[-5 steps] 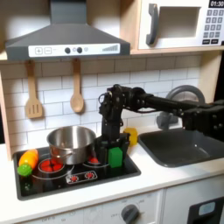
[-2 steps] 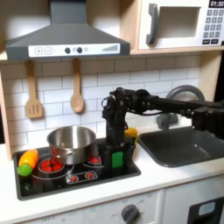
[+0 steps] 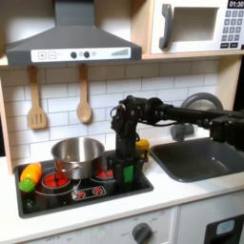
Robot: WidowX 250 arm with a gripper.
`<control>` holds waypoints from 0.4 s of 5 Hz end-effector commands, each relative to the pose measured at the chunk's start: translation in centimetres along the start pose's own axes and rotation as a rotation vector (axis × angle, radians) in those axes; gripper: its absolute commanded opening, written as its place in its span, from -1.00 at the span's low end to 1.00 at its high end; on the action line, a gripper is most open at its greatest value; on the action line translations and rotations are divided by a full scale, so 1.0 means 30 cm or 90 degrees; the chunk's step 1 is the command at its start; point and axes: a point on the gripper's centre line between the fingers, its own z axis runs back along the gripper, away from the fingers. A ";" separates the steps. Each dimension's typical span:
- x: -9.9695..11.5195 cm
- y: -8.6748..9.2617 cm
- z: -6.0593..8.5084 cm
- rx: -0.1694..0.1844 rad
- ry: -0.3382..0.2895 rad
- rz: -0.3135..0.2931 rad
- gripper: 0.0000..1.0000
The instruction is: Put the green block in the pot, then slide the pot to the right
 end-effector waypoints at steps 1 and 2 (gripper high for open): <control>-0.007 0.001 0.009 -0.011 -0.008 0.012 -1.00; -0.012 -0.006 0.038 -0.016 -0.027 0.003 -1.00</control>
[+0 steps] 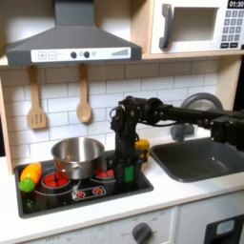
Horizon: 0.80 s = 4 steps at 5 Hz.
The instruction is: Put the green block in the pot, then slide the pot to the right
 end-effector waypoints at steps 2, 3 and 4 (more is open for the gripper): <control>-0.022 -0.015 0.117 -0.025 -0.053 -0.018 -1.00; -0.018 -0.016 0.167 -0.032 -0.077 -0.017 -1.00; 0.001 0.002 0.210 -0.036 -0.100 -0.004 -1.00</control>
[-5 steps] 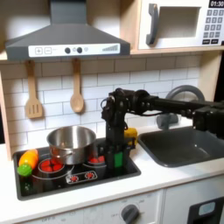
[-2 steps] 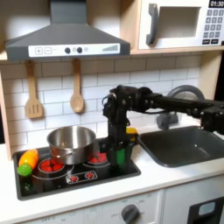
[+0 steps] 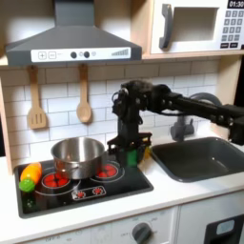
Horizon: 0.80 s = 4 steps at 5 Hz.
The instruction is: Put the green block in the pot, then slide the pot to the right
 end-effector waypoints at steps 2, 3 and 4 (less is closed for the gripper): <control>0.095 0.067 0.128 0.013 -0.082 0.046 -1.00; 0.136 0.103 0.139 0.021 -0.096 0.065 -1.00; 0.174 0.153 0.133 0.029 -0.105 0.088 -1.00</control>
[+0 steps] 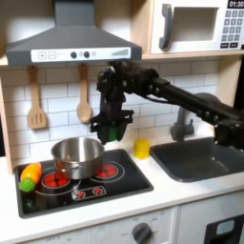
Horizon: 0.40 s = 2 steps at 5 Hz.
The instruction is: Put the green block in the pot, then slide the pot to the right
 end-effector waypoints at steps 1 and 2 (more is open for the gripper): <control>0.073 0.082 -0.022 0.023 -0.013 0.032 -1.00; 0.096 0.111 -0.030 0.030 -0.018 0.039 -1.00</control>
